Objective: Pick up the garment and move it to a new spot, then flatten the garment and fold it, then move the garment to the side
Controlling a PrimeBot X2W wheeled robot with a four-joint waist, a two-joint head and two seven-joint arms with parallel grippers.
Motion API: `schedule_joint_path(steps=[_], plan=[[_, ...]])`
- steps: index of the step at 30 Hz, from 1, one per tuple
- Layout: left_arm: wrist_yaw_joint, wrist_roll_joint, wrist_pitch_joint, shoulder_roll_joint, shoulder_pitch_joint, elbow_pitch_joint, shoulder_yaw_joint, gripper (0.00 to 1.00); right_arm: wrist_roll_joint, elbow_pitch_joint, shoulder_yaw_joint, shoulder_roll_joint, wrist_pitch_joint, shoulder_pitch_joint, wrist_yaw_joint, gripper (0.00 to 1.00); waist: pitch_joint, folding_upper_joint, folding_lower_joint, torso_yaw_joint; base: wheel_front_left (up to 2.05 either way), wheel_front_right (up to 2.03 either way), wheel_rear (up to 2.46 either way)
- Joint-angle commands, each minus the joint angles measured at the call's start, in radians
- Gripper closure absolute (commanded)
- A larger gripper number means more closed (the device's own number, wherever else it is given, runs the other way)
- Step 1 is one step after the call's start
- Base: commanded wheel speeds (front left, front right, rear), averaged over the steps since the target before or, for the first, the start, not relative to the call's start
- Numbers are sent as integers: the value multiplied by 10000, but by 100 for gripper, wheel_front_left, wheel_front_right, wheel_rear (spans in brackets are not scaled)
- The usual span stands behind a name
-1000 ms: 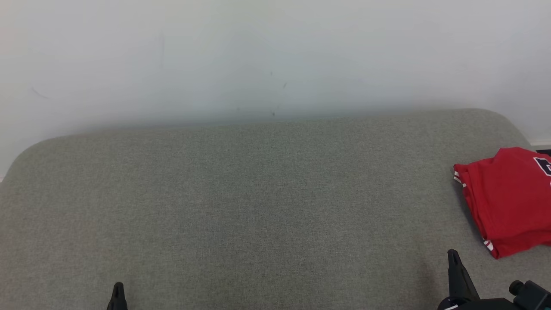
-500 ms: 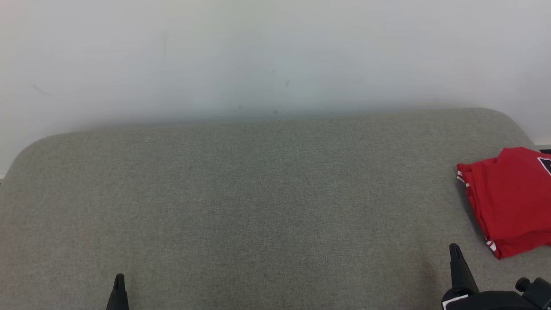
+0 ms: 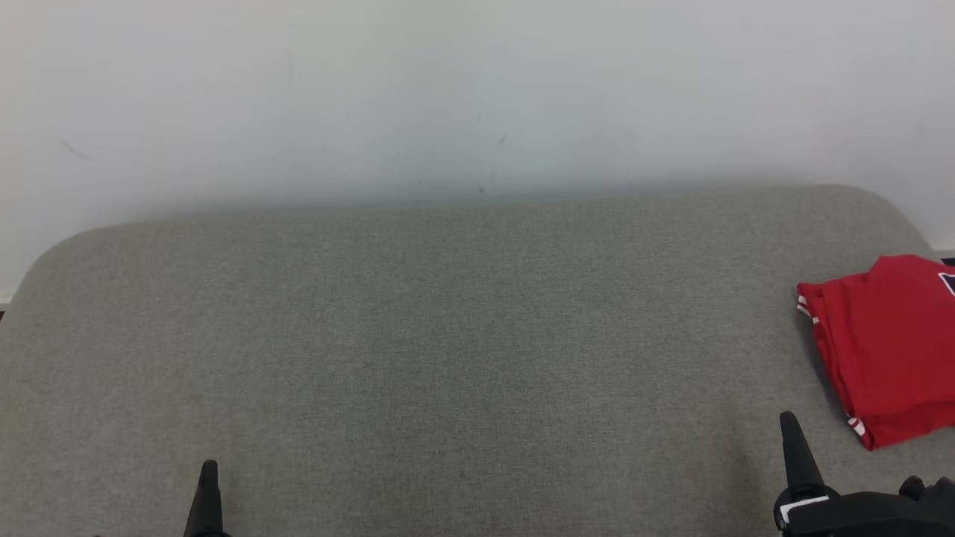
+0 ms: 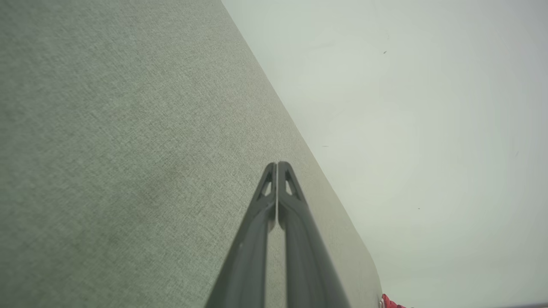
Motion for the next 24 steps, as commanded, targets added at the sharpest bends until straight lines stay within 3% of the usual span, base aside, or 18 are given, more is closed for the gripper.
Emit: schedule_joint_path(steps=[1,24], plan=[[-62,-232,58,37,-241,-114,33,100,265,-110,-38,-5,58,-219,5,100,6,-1,-1,6,0,0,0],[-103,-2414,633,42,-595,-117,72,100,2523,-137,-181,21,622,-470,6,100,115,-1,-1,120,0,0,0]])
